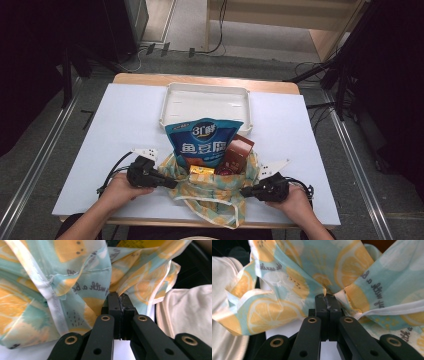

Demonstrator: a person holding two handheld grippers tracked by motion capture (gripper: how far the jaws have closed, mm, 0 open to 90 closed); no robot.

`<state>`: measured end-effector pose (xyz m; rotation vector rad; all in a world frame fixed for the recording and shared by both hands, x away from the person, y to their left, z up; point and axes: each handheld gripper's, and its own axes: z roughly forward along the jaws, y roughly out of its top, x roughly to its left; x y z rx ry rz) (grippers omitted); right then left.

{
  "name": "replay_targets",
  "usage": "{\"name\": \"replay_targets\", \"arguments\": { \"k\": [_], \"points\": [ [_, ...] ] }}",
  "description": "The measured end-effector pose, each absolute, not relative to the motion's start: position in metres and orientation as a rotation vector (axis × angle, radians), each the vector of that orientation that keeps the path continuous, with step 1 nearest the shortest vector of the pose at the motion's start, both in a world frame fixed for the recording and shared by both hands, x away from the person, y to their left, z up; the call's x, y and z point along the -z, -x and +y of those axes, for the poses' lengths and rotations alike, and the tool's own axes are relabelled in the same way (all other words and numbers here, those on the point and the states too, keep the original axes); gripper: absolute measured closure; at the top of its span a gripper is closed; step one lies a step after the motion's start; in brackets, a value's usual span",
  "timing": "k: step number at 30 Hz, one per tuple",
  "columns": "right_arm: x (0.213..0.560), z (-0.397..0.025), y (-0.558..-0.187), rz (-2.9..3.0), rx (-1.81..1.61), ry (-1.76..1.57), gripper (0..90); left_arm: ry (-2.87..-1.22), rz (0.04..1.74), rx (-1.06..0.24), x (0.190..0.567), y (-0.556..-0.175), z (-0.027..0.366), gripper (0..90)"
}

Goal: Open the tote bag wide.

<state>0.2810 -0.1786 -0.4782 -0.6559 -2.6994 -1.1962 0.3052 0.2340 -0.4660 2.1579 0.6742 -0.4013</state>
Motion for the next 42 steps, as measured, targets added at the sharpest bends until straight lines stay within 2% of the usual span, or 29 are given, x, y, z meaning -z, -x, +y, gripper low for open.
{"name": "replay_targets", "arguments": {
  "k": [9, 10, 22, 23, 24, 25, 26, 27, 29, 32, 34, 36, 38, 39, 41, 42],
  "points": [
    [0.484, -0.184, -0.289, -2.697, 1.222, 0.621, 90.0, -2.224, 0.765, 0.354, 0.472, -0.311, 0.242, 90.0],
    [0.484, -0.188, -0.290, -2.694, 1.226, 0.637, 90.0, -2.191, 0.797, 0.394, 0.474, -0.314, 0.247, 90.0],
    [0.480, -0.192, -0.282, -2.731, 1.195, 0.640, 90.0, -2.186, 0.801, 0.395, 0.469, -0.310, 0.250, 90.0],
    [0.476, -0.193, -0.282, -2.701, 1.212, 0.657, 82.9, -2.182, 0.788, 0.397, 0.466, -0.308, 0.251, 86.9],
    [0.473, -0.194, -0.281, -2.664, 1.225, 0.658, 79.8, -2.182, 0.788, 0.397, 0.466, -0.308, 0.251, 82.6],
    [0.473, -0.194, -0.281, -2.664, 1.225, 0.658, 79.8, -2.189, 0.787, 0.400, 0.465, -0.307, 0.252, 82.6],
    [0.467, -0.197, -0.277, -2.655, 1.269, 0.622, 77.1, -2.197, 0.780, 0.403, 0.464, -0.305, 0.253, 77.1],
    [0.467, -0.197, -0.277, -2.655, 1.269, 0.622, 77.1, -2.199, 0.768, 0.406, 0.463, -0.303, 0.253, 77.1],
    [0.462, -0.198, -0.274, -2.658, 1.280, 0.609, 72.8, -2.208, 0.746, 0.402, 0.459, -0.298, 0.255, 69.6],
    [0.455, -0.201, -0.271, -2.659, 1.314, 0.618, 72.4, -2.206, 0.707, 0.354, 0.449, -0.291, 0.258, 65.1],
    [0.444, -0.203, -0.270, -2.652, 1.368, 0.648, 77.4, -2.201, 0.699, 0.341, 0.443, -0.290, 0.259, 64.2],
    [0.441, -0.204, -0.271, -2.650, 1.383, 0.660, 79.3, -2.193, 0.688, 0.339, 0.437, -0.289, 0.259, 64.3],
    [0.434, -0.203, -0.273, -2.653, 1.412, 0.685, 86.0, -2.177, 0.684, 0.335, 0.431, -0.289, 0.257, 65.6],
    [0.430, -0.202, -0.275, -2.657, 1.425, 0.717, 90.0, -2.173, 0.680, 0.332, 0.428, -0.289, 0.257, 70.8],
    [0.428, -0.200, -0.277, -2.652, 1.431, 0.726, 90.0, -2.170, 0.673, 0.334, 0.422, -0.290, 0.255, 72.9],
    [0.425, -0.197, -0.279, -2.660, 1.454, 0.726, 90.0, -2.164, 0.679, 0.323, 0.419, -0.290, 0.254, 81.3]
  ]
}}
